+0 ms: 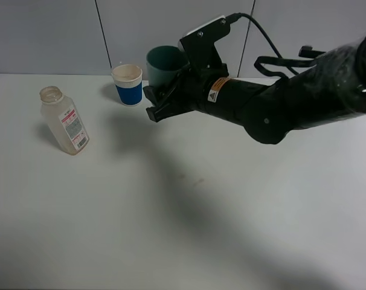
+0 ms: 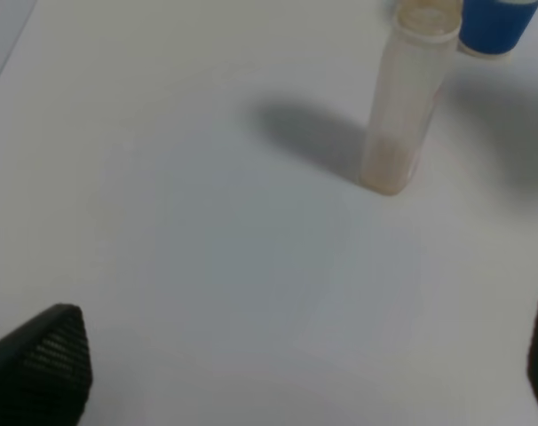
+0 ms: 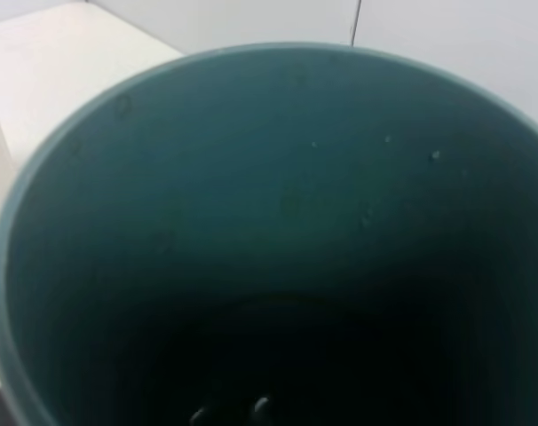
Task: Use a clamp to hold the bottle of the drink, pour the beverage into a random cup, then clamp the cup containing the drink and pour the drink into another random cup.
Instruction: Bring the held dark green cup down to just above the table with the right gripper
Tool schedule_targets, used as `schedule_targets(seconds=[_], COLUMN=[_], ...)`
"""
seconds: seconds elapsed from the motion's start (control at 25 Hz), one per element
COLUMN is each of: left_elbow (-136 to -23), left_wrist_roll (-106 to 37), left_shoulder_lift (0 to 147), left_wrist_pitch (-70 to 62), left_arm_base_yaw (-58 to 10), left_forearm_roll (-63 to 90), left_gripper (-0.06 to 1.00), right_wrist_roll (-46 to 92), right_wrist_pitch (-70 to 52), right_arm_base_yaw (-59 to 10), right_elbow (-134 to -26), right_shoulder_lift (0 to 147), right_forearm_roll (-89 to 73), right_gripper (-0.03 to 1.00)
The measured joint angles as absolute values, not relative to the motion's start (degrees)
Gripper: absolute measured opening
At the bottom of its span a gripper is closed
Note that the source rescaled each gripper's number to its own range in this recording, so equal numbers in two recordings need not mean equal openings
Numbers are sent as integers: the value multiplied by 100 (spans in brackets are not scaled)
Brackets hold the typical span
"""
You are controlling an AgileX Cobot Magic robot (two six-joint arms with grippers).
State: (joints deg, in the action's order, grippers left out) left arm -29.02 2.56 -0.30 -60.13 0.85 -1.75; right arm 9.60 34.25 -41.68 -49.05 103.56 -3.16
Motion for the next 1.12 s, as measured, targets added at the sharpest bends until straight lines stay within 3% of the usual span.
schedule_targets(seconds=[1.12], left_elbow=[-2902], left_wrist_roll=[256], left_shoulder_lift=[-30], left_wrist_pitch=[-6013], left_arm_base_yaw=[85], left_forearm_roll=[-180], left_gripper=[100], right_wrist_roll=[1092], right_wrist_pitch=[4373], right_arm_base_yaw=[-4068], right_elbow=[-4865], right_shoulder_lift=[12188], right_forearm_roll=[-893], right_gripper=[1])
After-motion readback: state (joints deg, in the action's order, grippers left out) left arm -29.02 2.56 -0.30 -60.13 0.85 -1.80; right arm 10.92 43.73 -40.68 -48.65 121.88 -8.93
